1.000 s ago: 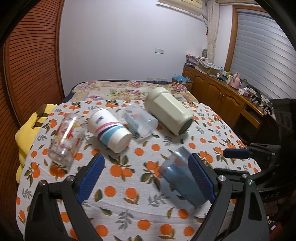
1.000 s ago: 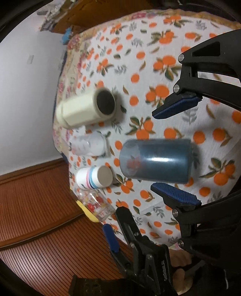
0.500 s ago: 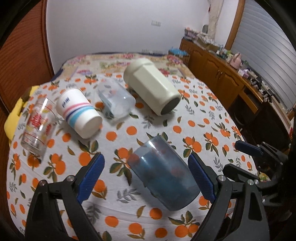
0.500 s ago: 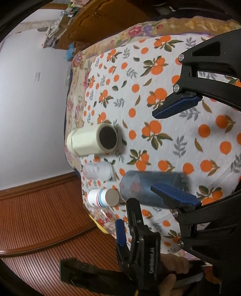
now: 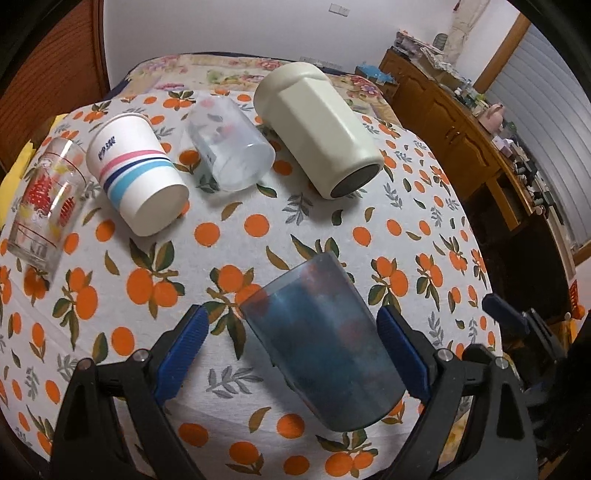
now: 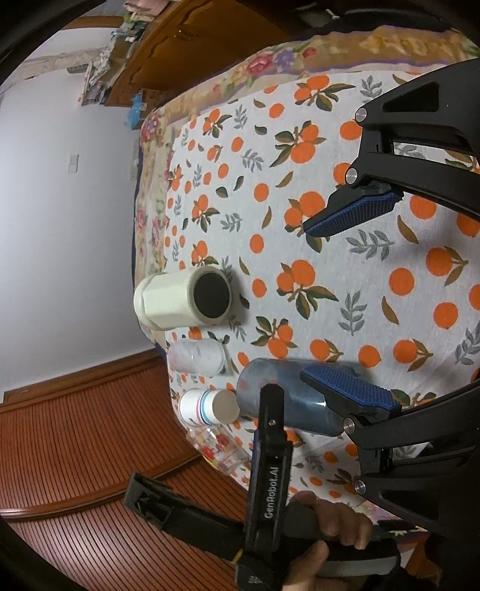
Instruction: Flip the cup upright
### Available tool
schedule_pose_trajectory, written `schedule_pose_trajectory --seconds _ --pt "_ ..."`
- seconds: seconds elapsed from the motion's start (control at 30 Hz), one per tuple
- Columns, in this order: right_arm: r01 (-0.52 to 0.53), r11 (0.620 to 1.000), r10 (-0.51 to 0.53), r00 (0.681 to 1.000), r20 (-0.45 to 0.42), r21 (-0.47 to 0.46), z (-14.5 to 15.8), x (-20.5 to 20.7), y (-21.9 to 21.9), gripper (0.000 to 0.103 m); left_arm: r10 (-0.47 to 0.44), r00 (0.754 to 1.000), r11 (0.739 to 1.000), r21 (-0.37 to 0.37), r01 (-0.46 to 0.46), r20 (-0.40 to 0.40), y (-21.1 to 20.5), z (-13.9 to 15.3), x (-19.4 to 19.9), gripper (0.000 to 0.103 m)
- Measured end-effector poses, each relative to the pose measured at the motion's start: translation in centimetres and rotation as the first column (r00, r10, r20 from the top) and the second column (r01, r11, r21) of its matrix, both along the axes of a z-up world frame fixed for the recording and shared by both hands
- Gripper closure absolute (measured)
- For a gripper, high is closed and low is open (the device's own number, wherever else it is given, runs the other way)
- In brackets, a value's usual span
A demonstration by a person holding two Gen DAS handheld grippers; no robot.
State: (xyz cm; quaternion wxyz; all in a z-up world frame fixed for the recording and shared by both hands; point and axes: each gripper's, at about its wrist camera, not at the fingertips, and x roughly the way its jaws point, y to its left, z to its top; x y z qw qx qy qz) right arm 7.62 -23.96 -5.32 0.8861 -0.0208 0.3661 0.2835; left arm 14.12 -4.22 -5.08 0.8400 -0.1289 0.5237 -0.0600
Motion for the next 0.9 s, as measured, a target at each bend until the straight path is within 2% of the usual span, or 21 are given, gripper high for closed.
schedule_pose_trajectory --seconds 0.43,0.6,0.9 --pt "0.009 1.0 -0.01 1.0 0.005 0.024 0.3 0.0 -0.5 0.029 0.012 0.995 0.991 -0.131 -0.025 -0.098 -0.1 -2.1 1.9 0.009" --pt "0.032 0.999 -0.032 1.0 -0.001 0.031 0.3 0.3 -1.6 0.029 0.009 0.993 0.985 -0.171 -0.03 -0.12 -0.1 -2.8 2.5 0.016" --pt "0.037 0.999 -0.037 0.999 -0.008 0.035 0.3 0.4 -1.8 0.029 0.019 0.99 0.98 -0.193 -0.046 -0.143 0.2 -2.9 2.4 0.017"
